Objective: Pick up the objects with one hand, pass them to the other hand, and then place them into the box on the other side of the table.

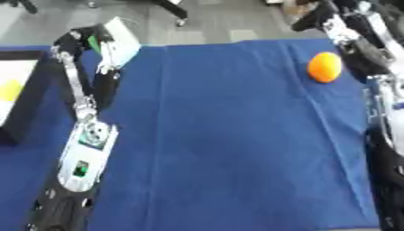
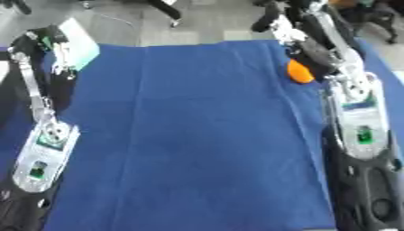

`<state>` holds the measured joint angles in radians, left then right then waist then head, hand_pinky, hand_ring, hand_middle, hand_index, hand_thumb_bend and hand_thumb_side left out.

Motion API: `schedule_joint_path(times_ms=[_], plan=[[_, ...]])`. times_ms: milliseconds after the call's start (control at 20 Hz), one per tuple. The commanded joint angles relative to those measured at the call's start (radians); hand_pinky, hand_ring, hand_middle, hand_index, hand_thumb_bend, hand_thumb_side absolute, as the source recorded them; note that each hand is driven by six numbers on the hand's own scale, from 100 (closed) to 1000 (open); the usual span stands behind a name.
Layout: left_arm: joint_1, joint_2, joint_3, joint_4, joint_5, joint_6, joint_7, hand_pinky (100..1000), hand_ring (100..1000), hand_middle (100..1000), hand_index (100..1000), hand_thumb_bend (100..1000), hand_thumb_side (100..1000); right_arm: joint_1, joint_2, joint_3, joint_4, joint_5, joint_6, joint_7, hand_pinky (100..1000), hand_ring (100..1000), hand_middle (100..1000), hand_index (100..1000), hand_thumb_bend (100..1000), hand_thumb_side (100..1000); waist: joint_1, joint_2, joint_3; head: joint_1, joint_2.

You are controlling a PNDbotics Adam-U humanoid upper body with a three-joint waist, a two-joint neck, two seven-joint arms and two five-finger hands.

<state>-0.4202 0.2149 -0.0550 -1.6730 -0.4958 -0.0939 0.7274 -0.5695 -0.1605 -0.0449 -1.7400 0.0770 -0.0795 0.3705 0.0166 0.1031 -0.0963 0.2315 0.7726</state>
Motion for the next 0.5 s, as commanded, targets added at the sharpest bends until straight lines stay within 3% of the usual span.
schedule_joint_path(times_ms=[50, 250, 500], plan=[[-0.026, 0.1, 0.049, 0.011, -0.018, 0.042, 0.018, 565, 442, 342, 507, 100, 609, -0.003, -0.035, -0.016, -0.012, 0.01, -0.001, -0.014, 683, 610, 729, 868, 100, 573, 0.013, -0.026, 0.0, 0.115, -0.003], [-0.045, 0.201, 0.107, 0.089, -0.038, 0.095, 0.041, 565, 443, 344, 509, 100, 558, 0.017, -0.048, -0.024, -0.015, 0.012, 0.003, -0.019, 682, 609, 729, 867, 100, 576, 0.024, -0.029, -0.005, 0.213, -0.003], [-0.075, 0.285, 0.16, 0.202, -0.05, 0.139, 0.073, 566, 443, 343, 509, 100, 539, 0.029, -0.054, -0.026, -0.015, 0.01, 0.006, -0.017, 680, 608, 728, 866, 100, 580, 0.028, -0.03, -0.015, 0.296, -0.003]])
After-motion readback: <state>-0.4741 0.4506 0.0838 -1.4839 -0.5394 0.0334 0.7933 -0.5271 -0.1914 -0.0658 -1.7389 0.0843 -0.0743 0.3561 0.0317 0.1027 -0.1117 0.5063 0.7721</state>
